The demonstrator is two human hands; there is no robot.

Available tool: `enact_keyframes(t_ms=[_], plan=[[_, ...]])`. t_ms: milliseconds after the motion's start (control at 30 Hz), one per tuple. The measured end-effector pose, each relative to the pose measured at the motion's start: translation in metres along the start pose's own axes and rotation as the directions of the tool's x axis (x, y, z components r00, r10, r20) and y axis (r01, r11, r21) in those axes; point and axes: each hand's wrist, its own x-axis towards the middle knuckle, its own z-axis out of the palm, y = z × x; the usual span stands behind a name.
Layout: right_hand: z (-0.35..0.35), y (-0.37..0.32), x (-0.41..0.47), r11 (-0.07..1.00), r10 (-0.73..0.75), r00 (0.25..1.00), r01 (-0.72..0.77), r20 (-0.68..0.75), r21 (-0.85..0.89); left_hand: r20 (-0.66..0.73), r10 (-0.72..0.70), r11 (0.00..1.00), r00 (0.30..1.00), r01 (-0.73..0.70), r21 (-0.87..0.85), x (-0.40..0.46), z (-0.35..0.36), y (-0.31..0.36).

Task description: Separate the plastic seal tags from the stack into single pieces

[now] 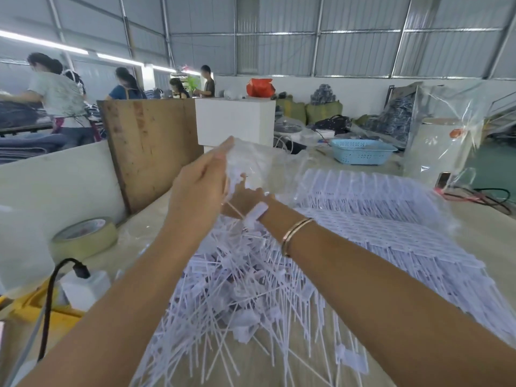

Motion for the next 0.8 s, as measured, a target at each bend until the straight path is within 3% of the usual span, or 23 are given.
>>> enact_keyframes(t_ms=[100, 233, 333, 433, 533, 633, 733, 800], plan=[[-0.021, 0.02, -0.024, 0.998, -0.053, 0.987, 0.059, 0.153, -0.034, -0.087, -0.083, 0.996, 0.993, 0.079, -0.049, 0.004, -0.008, -0.002], [-0.025, 0.051, -0.056, 0.948, -0.161, 0.982, 0.126, 0.099, 0.291, -0.045, -0.04, 0.992, 0.998, 0.045, 0.115, -0.008, -0.008, -0.009], [-0.026, 0.069, -0.067, 0.725, -0.084, 0.994, 0.109, -0.07, 0.68, -0.027, -0.039, 0.981, 0.999, 0.044, 0.188, -0.017, -0.009, -0.01], [-0.022, 0.092, -0.069, 0.519, 0.145, 0.965, 0.112, -0.217, 0.847, -0.021, -0.019, 0.961, 1.0, 0.024, 0.277, -0.021, -0.012, -0.008], [-0.02, 0.116, -0.051, 0.639, 0.397, 0.874, -0.044, -0.28, 0.768, 0.029, -0.036, 0.882, 0.999, 0.018, 0.471, -0.021, -0.023, -0.007], [-0.023, 0.128, -0.027, 0.834, 0.321, 0.936, -0.209, -0.141, 0.511, 0.194, -0.19, 0.619, 0.962, -0.036, 0.785, -0.017, -0.048, -0.005], [-0.028, 0.123, -0.008, 0.806, 0.371, 0.928, -0.306, -0.029, 0.506, 0.233, -0.402, 0.424, 0.885, -0.046, 0.905, -0.014, -0.066, -0.008], [-0.03, 0.115, -0.001, 0.782, 0.372, 0.928, -0.31, -0.006, 0.541, 0.223, -0.474, 0.438, 0.852, 0.009, 0.899, -0.011, -0.068, -0.011]])
